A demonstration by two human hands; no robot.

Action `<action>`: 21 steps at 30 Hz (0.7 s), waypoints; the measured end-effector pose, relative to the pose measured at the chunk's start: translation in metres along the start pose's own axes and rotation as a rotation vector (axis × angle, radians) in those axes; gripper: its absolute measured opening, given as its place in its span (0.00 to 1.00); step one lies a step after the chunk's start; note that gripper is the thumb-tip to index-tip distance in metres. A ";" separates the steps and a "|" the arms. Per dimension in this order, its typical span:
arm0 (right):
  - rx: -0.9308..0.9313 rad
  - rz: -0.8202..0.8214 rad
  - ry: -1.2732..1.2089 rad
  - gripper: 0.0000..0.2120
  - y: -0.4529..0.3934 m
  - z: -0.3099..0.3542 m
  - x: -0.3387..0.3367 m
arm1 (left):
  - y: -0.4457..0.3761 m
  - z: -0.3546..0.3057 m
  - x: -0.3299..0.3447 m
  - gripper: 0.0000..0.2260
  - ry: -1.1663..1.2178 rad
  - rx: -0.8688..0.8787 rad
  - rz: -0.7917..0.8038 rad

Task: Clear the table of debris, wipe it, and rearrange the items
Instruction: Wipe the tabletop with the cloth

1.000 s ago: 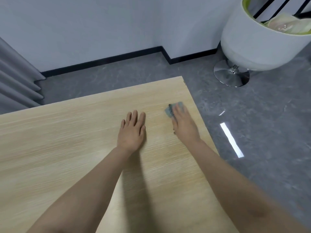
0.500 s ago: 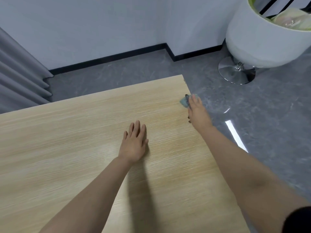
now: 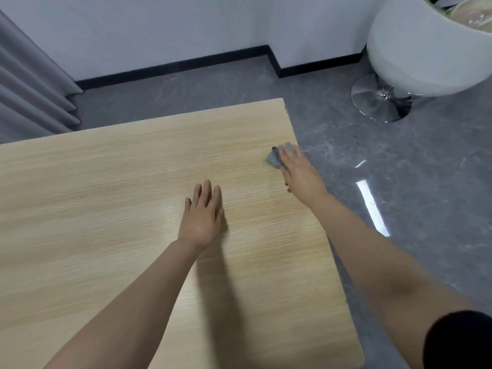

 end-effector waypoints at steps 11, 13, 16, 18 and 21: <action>-0.304 -0.050 -0.002 0.21 0.094 0.079 0.019 | 0.030 -0.003 0.010 0.27 0.073 -0.032 0.007; -0.455 0.057 0.026 0.21 0.100 0.078 0.027 | 0.036 -0.006 0.012 0.27 0.061 -0.030 0.006; -0.288 0.037 -0.020 0.26 0.061 0.037 0.015 | 0.044 -0.007 0.013 0.27 0.052 -0.028 0.025; -0.032 0.003 -0.059 0.25 0.038 0.000 -0.002 | 0.049 -0.008 0.014 0.27 0.051 -0.022 0.029; 0.187 -0.032 -0.103 0.23 0.031 -0.018 -0.007 | 0.054 -0.009 0.015 0.27 0.050 -0.021 0.021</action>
Point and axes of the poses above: each hand's wrist, its own y-axis away from the middle knuckle, its own x-axis out of the palm, z = x × y, the point moved 8 cm from there along -y, towards the middle knuckle, and after that the axes turned 9 degrees about -z, right-handed, at the moved point
